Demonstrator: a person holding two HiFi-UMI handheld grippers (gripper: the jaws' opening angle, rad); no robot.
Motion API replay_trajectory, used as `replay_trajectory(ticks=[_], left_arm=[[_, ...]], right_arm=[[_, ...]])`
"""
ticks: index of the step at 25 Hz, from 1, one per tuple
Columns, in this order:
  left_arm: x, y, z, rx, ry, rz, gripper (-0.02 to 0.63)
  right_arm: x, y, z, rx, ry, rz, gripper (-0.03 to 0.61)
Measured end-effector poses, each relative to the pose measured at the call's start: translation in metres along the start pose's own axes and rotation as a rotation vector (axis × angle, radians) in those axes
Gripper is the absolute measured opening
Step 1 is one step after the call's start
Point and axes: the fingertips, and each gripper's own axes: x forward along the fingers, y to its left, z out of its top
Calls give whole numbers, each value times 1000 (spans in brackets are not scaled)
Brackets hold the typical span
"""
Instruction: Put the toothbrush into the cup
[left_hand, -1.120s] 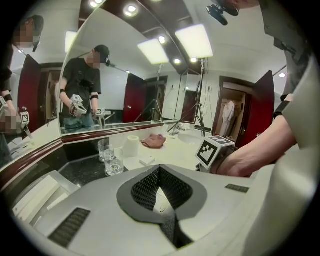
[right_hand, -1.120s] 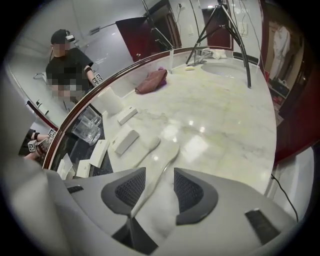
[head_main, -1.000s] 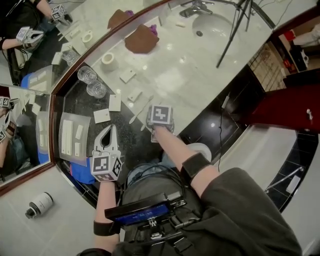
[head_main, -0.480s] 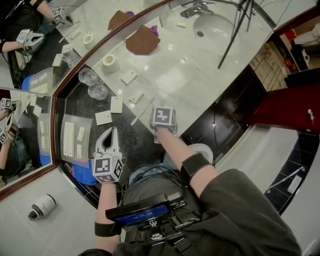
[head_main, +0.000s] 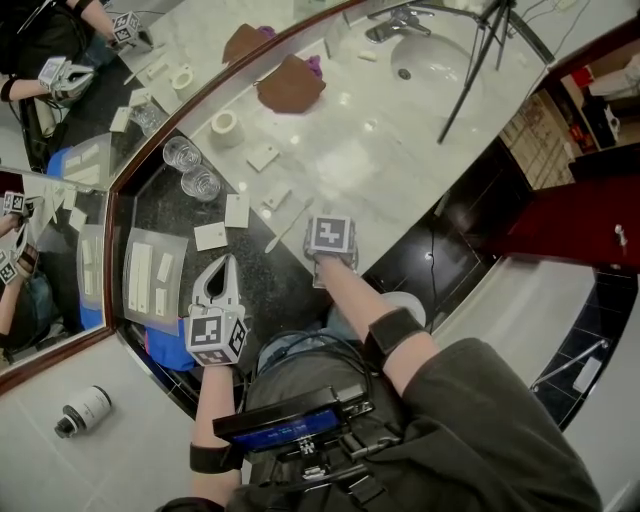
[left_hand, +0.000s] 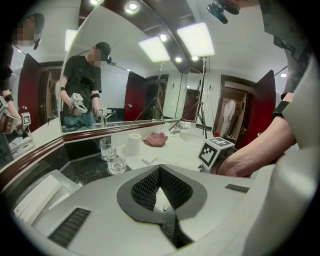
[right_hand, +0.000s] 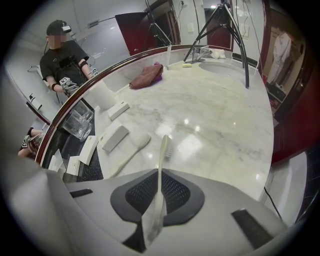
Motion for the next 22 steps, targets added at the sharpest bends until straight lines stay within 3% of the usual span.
replay_trajectory(ticks=[4, 8, 12, 17, 22], left_arm=[[-3, 2, 1, -7, -11, 9, 2], [-7, 1, 3, -17, -25, 9, 2], [-12, 3, 3, -28, -41, 22, 2], [-16, 5, 0, -41, -50, 38, 2], [-21, 9, -5, -59, -54, 57, 2]], right_arm=[[-12, 2, 13, -47, -28, 5, 38], [-36, 9, 43, -150, -137, 34, 38], [-60, 20, 72, -256, -287, 114, 38], [-80, 27, 82, -311, -420, 235, 38], [-113, 44, 93, -448, -573, 315, 38]])
